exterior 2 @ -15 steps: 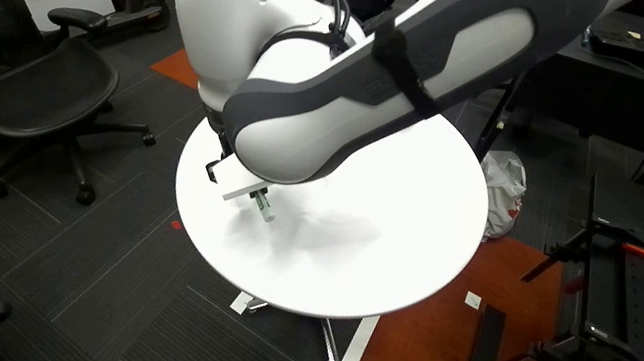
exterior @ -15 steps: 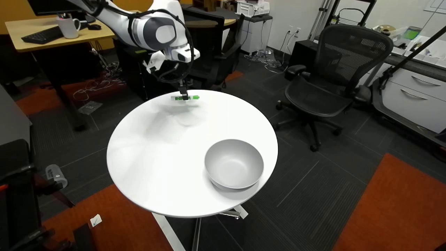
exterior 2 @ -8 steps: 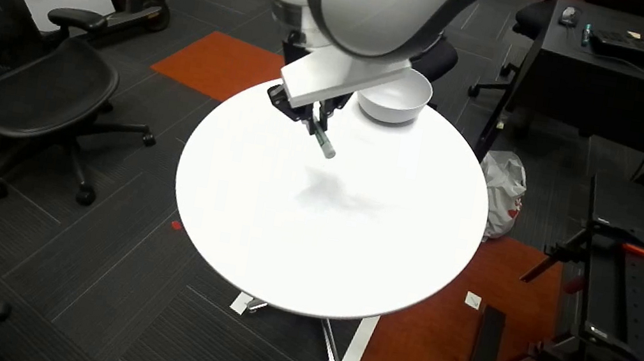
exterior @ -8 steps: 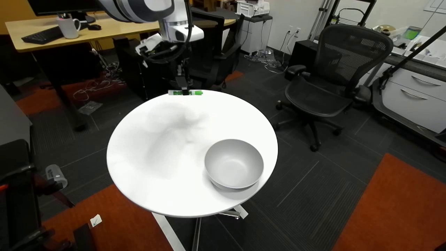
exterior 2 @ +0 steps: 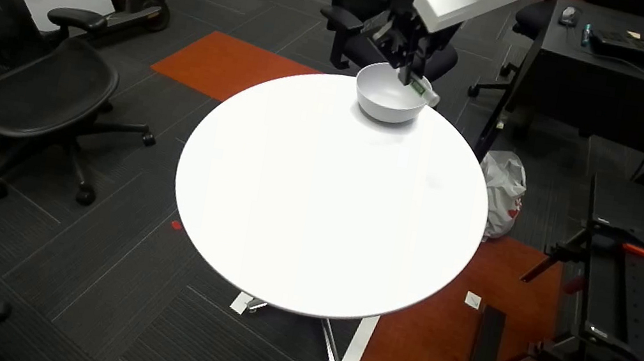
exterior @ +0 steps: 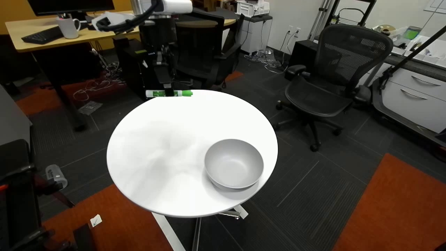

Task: Put the green marker inside the grey bowl

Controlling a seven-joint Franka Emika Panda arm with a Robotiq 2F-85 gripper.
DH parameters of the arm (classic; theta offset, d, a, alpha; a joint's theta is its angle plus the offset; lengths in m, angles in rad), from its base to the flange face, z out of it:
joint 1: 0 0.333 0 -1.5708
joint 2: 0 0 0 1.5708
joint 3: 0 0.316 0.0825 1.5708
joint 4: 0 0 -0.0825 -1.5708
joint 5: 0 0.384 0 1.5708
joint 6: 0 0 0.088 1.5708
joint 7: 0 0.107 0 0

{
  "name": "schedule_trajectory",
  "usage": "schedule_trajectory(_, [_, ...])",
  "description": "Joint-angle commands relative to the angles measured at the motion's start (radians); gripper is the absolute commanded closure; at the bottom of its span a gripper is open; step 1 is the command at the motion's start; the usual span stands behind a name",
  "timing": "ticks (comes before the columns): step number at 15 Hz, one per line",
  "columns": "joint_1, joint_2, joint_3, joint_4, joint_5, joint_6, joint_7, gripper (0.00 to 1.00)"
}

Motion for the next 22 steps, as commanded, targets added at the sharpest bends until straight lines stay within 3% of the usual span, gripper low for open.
schedule_trajectory(1, [-0.077, -0.118, 0.014, -0.122, -0.052, 0.047, -0.046, 0.95])
schedule_trajectory(6, [-0.144, -0.138, 0.022, -0.138, -0.05, 0.03, -0.082, 0.95])
schedule_trajectory(11, [-0.116, -0.181, 0.088, -0.179, -0.05, 0.023, -0.081, 0.95])
schedule_trajectory(12, [-0.135, -0.129, 0.081, -0.13, -0.046, 0.008, -0.075, 0.81])
schedule_trajectory(17, [-0.128, -0.148, 0.104, -0.148, -0.046, 0.008, -0.075, 0.81])
schedule_trajectory(18, [-0.13, -0.138, 0.103, -0.139, -0.045, 0.005, -0.077, 0.95])
schedule_trajectory(22, [-0.152, -0.089, 0.082, -0.084, -0.072, 0.017, -0.061, 0.95])
